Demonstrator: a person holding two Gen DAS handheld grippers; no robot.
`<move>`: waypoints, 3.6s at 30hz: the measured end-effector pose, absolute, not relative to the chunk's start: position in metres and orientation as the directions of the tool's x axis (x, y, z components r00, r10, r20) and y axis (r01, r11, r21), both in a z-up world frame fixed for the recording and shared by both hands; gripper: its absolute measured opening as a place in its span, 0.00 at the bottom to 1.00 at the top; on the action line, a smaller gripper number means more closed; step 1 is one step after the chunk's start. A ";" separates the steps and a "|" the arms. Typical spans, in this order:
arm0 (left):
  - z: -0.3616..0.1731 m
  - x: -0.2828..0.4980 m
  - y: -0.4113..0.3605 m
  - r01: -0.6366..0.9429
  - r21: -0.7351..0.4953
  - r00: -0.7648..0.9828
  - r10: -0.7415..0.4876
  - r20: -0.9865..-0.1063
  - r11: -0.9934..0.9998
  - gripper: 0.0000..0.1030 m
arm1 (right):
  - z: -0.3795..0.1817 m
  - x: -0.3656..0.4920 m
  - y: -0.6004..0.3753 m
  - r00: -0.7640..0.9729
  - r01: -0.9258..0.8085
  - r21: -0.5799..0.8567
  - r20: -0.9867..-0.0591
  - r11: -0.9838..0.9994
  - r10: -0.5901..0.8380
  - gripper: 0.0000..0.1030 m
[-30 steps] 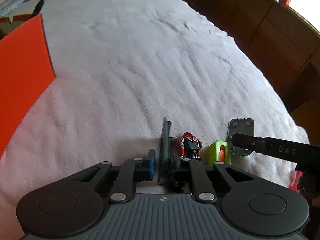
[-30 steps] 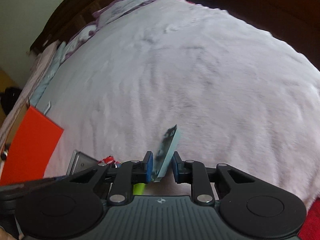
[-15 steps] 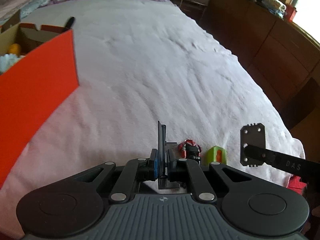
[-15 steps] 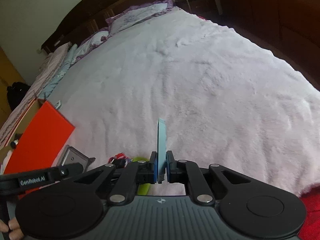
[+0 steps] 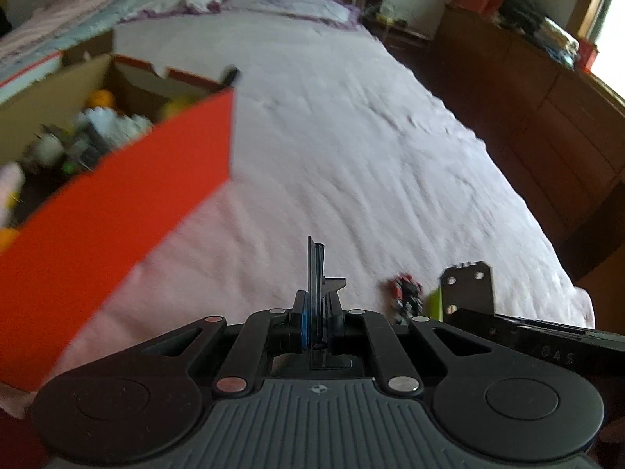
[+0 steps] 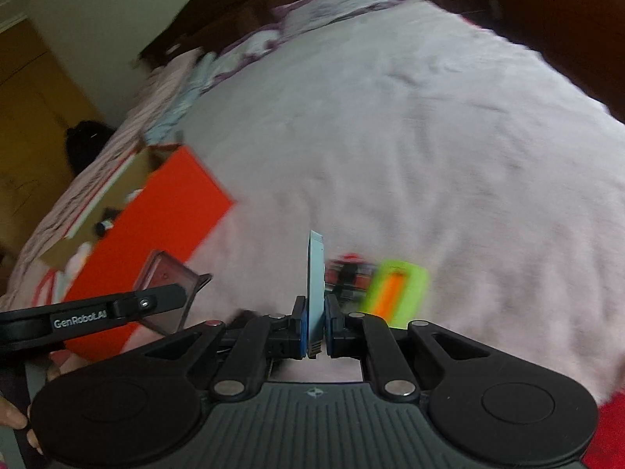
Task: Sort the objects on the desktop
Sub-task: 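Carry the black stand and blue-grey plate to the box and open both grippers, then move both open grippers back toward the items on the bed, then grasp the lime-green case with the right gripper while the left gripper grasps the red robot figure, then lift the red robot figure with the left gripper while the right gripper lifts the lime-green case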
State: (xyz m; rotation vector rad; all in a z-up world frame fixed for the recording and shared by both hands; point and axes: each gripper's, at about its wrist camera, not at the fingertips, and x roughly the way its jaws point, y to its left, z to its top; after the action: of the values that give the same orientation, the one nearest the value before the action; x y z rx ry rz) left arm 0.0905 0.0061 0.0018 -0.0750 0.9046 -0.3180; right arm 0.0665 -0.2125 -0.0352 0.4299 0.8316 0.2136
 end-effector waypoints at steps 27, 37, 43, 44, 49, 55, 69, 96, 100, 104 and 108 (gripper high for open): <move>0.058 0.169 0.144 -0.061 -0.124 0.713 -0.044 -0.700 0.990 0.61 | 0.046 0.193 -0.062 0.681 -0.315 0.382 -0.547 0.869 0.487 0.25; 0.056 0.108 0.080 0.089 -0.151 0.720 -0.169 -0.673 0.985 0.72 | -0.017 0.093 -0.188 0.677 -0.013 0.386 -0.676 0.922 0.292 0.29; 0.032 0.094 0.026 0.215 -0.152 0.649 -0.258 -0.716 0.965 0.73 | -0.052 0.042 -0.252 0.645 0.150 0.365 -0.740 0.919 0.189 0.29; 0.027 0.092 0.017 0.237 -0.149 0.634 -0.269 -0.725 0.960 0.73 | -0.056 0.038 -0.257 0.641 0.166 0.361 -0.747 0.918 0.178 0.29; 0.003 0.084 -0.013 0.289 -0.136 0.576 -0.285 -0.766 0.948 0.73 | -0.075 0.030 -0.266 0.620 0.209 0.375 -0.765 0.903 0.175 0.31; -0.010 0.077 -0.023 0.309 -0.128 0.540 -0.285 -0.792 0.942 0.73 | -0.089 0.047 -0.251 0.622 0.243 0.334 -0.774 0.911 0.118 0.40; -0.015 0.088 -0.042 0.355 -0.115 0.512 -0.295 -0.807 0.928 0.73 | -0.082 0.033 -0.253 0.649 0.250 0.268 -0.759 0.931 0.044 0.16; -0.071 0.116 -0.129 0.489 -0.073 0.401 -0.298 -0.866 0.869 0.30 | -0.102 0.012 -0.291 0.656 0.249 0.244 -0.755 0.937 0.022 0.20; -0.080 0.117 -0.131 0.489 -0.066 0.379 -0.280 -0.882 0.870 0.35 | -0.105 0.014 -0.287 0.647 0.238 0.247 -0.762 0.939 0.036 0.20; -0.075 0.113 -0.130 0.501 -0.054 0.396 -0.284 -0.873 0.864 0.33 | -0.106 0.014 -0.283 0.649 0.232 0.241 -0.760 0.942 0.035 0.20; -0.066 0.110 -0.125 0.492 -0.063 0.412 -0.296 -0.862 0.868 0.32 | -0.104 0.014 -0.282 0.651 0.235 0.242 -0.758 0.941 0.033 0.18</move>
State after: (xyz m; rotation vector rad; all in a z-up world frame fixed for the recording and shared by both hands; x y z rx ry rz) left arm 0.1102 -0.1247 -0.0659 0.2125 1.0345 -0.5001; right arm 0.0137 -0.2821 -0.1040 0.3356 0.8584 -0.1176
